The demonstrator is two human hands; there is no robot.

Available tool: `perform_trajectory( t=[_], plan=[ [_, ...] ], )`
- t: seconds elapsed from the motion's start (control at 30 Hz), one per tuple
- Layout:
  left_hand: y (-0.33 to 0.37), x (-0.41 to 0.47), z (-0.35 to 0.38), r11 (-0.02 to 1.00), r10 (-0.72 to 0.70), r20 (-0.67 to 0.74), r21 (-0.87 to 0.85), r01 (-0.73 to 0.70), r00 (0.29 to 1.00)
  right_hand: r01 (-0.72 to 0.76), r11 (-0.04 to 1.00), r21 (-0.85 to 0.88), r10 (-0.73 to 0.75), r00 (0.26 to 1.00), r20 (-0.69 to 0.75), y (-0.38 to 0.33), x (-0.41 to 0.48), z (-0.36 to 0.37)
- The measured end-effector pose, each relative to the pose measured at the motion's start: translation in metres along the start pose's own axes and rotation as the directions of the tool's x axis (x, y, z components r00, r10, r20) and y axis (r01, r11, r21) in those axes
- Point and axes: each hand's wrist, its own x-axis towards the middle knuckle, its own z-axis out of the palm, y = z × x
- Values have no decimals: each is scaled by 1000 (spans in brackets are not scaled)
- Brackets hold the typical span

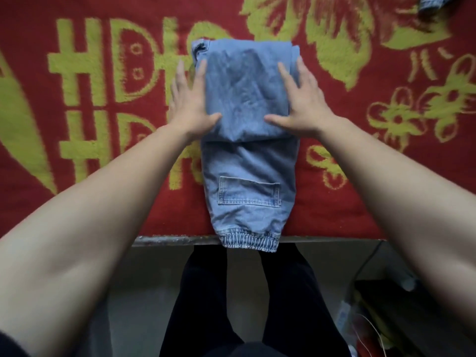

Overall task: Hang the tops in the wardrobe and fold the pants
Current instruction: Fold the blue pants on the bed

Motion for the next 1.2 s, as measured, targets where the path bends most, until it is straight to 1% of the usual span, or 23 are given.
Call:
perform_trajectory(
  t=[0.03,0.07,0.1,0.13,0.2,0.27,0.33,0.53,0.67,0.77,0.83,0.9,0.93,0.97,1.0,1.03,1.07,1.1,1.13,1.17,1.2],
  plan=[
    [1,5,-3,987,100,39,125,-104,994,69,993,-93,-66,997,37,-3,3,0],
    [3,12,-6,951,176,87,241,-192,981,114,979,-170,-100,991,88,-6,7,-1],
    [6,21,-8,907,218,130,339,-250,967,132,963,-235,-103,986,133,-7,14,-1],
    [9,30,-10,870,226,168,409,-276,960,134,947,-292,-90,983,161,-8,21,0],
    [15,49,-9,843,172,239,467,-269,956,118,917,-382,-48,981,187,-6,35,6],
    [17,66,-4,852,120,287,462,-247,950,108,902,-417,-23,979,204,-3,50,16],
    [17,80,1,859,110,295,452,-240,949,101,899,-426,-17,980,198,3,62,26],
    [2,96,9,834,206,260,458,-308,943,120,909,-400,-51,983,178,13,77,38],
    [0,86,13,807,226,184,514,-290,956,94,886,-454,-39,991,129,9,68,37],
    [3,54,22,815,265,73,516,-264,961,41,883,-468,-31,999,30,-1,43,40],
    [0,10,33,839,349,-4,447,-310,937,22,925,-378,-53,996,-72,-5,9,53],
    [-8,-48,46,862,395,-32,358,-358,918,37,956,-290,-77,989,-126,-9,-36,71],
    [-12,-78,53,896,356,-40,299,-328,934,38,967,-251,-72,989,-129,-10,-59,81],
    [-14,-106,61,942,262,-39,227,-246,964,16,979,-205,-41,992,-118,-12,-82,91],
    [-15,-131,68,984,114,-28,140,-109,993,-41,989,-140,26,994,-106,-14,-104,101],
    [-17,-148,78,997,-68,2,34,68,998,-128,990,-55,122,988,-99,-16,-120,111],
    [-18,-163,89,962,-255,83,-84,261,963,-239,970,50,243,966,-89,-20,-137,121],
    [-18,-174,98,868,-403,225,-214,449,887,-367,915,166,381,923,-59,-25,-150,132],
    [-17,-182,107,716,-474,390,-351,603,789,-497,822,278,514,858,12,-28,-160,143],
    [-17,-190,116,511,-473,546,-469,720,692,-612,699,371,615,779,126,-30,-168,154],
    [-16,-197,121,342,-438,643,-527,778,628,-696,566,442,662,703,260,-32,-174,164]
  ],
)
